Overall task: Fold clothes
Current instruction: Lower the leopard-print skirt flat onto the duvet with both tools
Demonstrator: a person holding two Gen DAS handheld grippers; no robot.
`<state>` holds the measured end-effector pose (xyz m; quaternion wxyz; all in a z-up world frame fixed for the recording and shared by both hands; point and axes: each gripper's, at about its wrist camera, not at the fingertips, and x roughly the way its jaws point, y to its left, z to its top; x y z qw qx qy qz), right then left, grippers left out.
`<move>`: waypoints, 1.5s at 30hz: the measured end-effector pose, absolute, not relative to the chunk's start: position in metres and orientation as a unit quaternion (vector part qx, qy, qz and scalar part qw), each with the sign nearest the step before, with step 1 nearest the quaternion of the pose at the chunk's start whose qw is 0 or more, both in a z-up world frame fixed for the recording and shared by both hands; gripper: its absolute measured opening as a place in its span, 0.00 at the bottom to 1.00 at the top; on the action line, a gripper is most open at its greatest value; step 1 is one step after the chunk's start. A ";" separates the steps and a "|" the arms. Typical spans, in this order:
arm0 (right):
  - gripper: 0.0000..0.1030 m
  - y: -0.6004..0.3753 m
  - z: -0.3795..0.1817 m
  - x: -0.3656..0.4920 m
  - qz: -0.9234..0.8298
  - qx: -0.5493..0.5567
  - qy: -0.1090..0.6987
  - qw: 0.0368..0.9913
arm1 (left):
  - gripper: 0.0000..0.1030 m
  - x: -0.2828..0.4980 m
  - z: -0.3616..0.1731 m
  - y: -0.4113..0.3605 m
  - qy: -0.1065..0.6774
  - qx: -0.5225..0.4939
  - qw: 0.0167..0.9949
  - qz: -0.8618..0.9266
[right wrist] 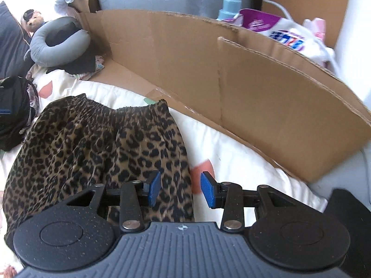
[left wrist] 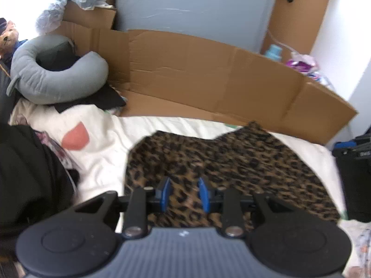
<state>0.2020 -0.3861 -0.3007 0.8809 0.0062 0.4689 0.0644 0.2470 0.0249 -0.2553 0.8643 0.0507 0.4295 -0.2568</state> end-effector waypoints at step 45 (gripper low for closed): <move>0.44 -0.405 -0.398 0.085 -0.025 0.051 0.524 0.850 | 0.32 0.095 -0.380 0.001 0.523 0.132 0.771 -0.339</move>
